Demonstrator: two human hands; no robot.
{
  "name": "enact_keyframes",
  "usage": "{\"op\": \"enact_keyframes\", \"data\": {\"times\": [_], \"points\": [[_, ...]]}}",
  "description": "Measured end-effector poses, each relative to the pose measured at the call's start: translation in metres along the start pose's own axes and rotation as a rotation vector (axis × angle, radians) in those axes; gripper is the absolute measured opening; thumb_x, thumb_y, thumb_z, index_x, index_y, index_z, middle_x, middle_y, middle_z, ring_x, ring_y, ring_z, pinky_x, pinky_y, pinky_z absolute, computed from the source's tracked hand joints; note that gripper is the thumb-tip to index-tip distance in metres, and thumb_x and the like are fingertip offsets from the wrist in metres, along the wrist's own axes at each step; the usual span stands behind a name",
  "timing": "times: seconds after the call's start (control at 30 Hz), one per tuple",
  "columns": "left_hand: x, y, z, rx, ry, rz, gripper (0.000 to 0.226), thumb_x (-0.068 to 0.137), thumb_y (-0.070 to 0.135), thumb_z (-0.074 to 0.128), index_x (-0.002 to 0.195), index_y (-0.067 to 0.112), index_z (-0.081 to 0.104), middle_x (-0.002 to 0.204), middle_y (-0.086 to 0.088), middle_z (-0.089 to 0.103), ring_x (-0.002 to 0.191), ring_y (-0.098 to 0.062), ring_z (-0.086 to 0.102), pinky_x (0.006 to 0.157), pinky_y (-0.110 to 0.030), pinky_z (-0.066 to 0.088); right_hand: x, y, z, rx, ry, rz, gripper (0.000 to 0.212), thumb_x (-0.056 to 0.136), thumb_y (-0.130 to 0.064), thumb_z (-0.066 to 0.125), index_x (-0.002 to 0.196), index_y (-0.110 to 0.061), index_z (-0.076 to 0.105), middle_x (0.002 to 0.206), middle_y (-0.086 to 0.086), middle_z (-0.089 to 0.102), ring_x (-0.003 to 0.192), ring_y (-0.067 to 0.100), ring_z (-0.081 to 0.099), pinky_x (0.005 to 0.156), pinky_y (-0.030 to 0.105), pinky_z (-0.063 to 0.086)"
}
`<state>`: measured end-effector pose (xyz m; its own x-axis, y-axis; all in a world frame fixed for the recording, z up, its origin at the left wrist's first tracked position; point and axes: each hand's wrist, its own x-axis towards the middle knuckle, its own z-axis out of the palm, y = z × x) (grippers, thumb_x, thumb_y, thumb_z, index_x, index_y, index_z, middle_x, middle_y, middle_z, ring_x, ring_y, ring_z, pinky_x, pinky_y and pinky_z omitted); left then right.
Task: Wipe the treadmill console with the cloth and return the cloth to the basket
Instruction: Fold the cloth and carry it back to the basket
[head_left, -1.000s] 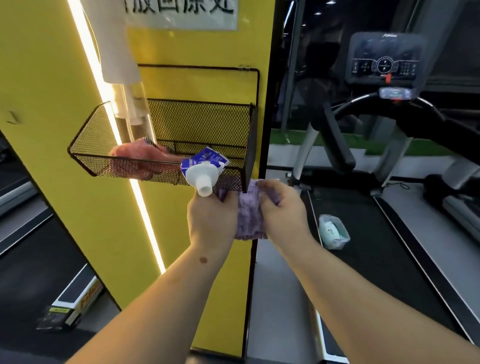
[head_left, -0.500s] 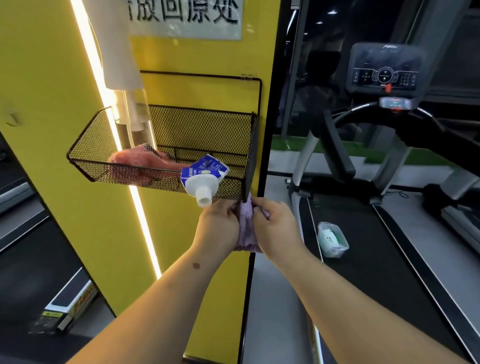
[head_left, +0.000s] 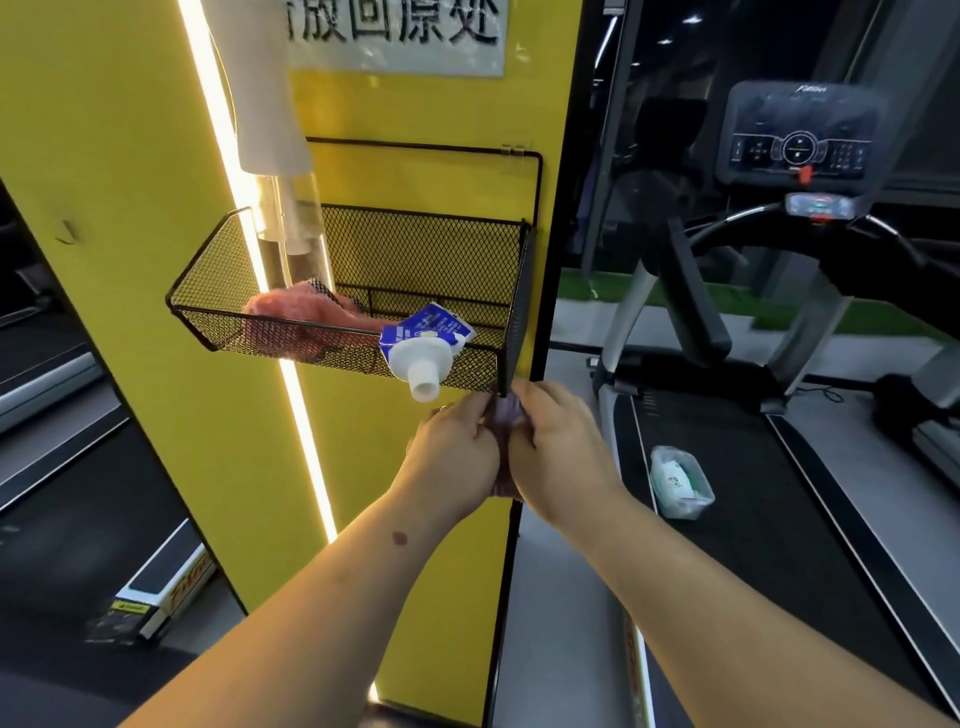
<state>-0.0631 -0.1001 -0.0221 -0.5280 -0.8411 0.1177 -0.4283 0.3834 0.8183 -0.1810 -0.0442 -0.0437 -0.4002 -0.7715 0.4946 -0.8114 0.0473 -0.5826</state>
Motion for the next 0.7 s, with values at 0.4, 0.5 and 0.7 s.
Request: {"op": "enact_keyframes", "data": {"times": [0.4, 0.5, 0.7], "points": [[-0.006, 0.003, 0.006, -0.305, -0.106, -0.100, 0.024, 0.100, 0.010, 0.046, 0.088, 0.009, 0.066, 0.081, -0.012, 0.066, 0.053, -0.007, 0.065, 0.050, -0.022, 0.053, 0.013, 0.009, 0.006, -0.200, -0.073, -0.026, 0.021, 0.100, -0.035, 0.046, 0.107, -0.020, 0.059, 0.098, -0.007, 0.046, 0.100, 0.023, 0.049, 0.078, 0.034, 0.036], [0.003, -0.005, 0.003, -0.154, 0.065, -0.031, 0.022, 0.093, 0.020, 0.048, 0.096, 0.020, 0.070, 0.089, -0.003, 0.065, 0.080, -0.027, 0.068, 0.070, -0.048, 0.061, 0.014, 0.007, 0.006, -0.164, -0.076, -0.039, 0.025, 0.091, -0.036, 0.038, 0.101, -0.022, 0.057, 0.095, -0.009, 0.040, 0.099, 0.026, 0.048, 0.077, 0.034, 0.035], [0.009, -0.006, -0.002, -0.048, 0.025, 0.046, 0.018, 0.101, 0.026, 0.053, 0.094, 0.013, 0.062, 0.089, -0.001, 0.062, 0.085, -0.023, 0.061, 0.075, -0.040, 0.055, 0.008, 0.004, 0.004, -0.097, -0.092, 0.029, 0.040, 0.086, -0.043, 0.039, 0.117, -0.028, 0.060, 0.109, -0.004, 0.053, 0.107, 0.024, 0.046, 0.090, 0.040, 0.044]]}}
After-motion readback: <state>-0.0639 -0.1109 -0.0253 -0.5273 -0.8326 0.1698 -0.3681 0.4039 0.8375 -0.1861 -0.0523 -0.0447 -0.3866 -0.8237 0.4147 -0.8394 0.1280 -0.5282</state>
